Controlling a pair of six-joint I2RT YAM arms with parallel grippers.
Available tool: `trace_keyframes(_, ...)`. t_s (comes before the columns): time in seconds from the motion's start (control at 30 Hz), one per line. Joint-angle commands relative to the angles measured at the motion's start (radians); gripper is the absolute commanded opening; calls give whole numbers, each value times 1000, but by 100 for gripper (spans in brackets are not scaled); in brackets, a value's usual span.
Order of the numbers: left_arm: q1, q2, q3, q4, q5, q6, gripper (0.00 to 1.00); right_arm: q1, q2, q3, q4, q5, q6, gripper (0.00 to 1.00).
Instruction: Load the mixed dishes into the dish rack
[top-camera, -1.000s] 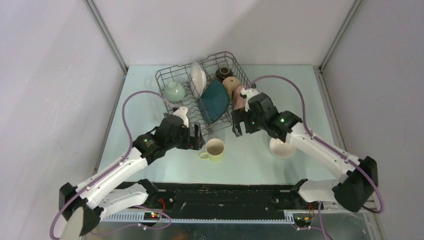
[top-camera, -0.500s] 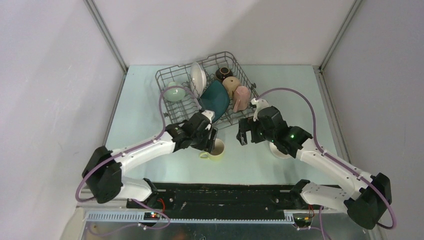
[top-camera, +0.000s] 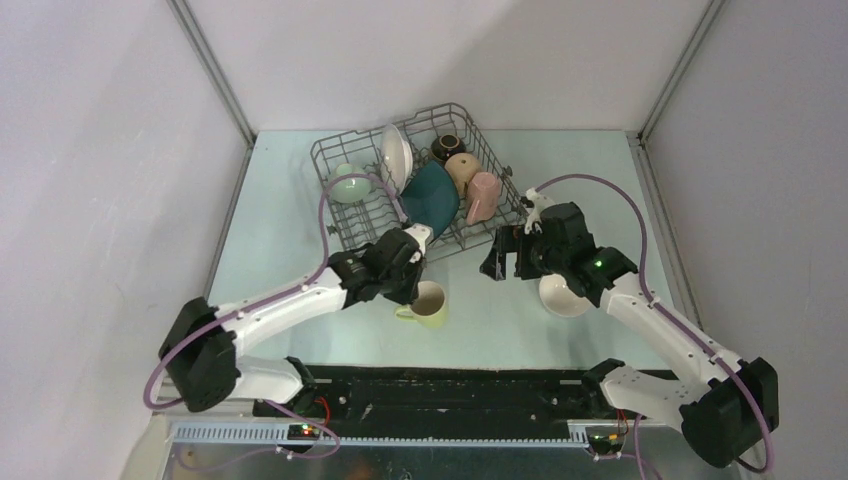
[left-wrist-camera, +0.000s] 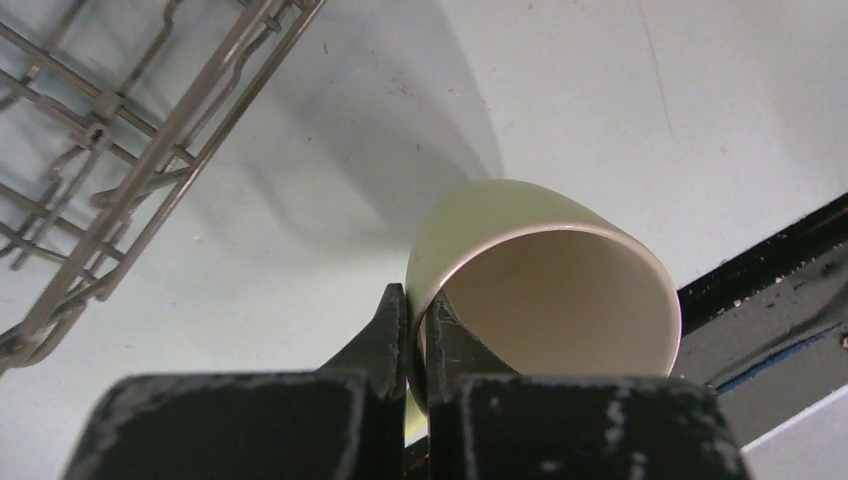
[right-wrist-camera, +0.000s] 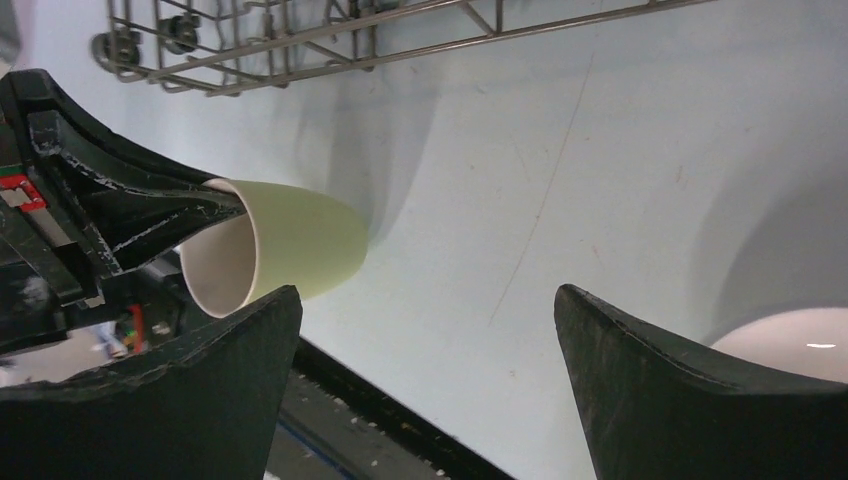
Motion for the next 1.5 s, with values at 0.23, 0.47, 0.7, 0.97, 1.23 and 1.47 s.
trace_keyframes(0.23, -5, -398, -149, 325, 51, 49, 0, -167, -89, -2, -2, -324, 87, 100)
trace_keyframes(0.47, -8, -283, -43, 186, 17, 11, 0, -169, -81, 14, -173, 88, 126, 99)
trace_keyframes(0.7, -54, 44, 155, 30, 79, -49, 0, -126, 104, 15, -290, 467, 263, 86)
trace_keyframes(0.97, -73, 190, 224, 37, 117, -73, 5, -96, 300, 10, -195, 449, 294, 85)
trace_keyframes(1.23, -73, 184, 205, 43, 88, -70, 29, -89, 386, 10, -170, 454, 299, 78)
trace_keyframes(1.47, -74, 143, 182, 52, 101, -48, 43, -101, 379, 9, -156, 430, 296, 65)
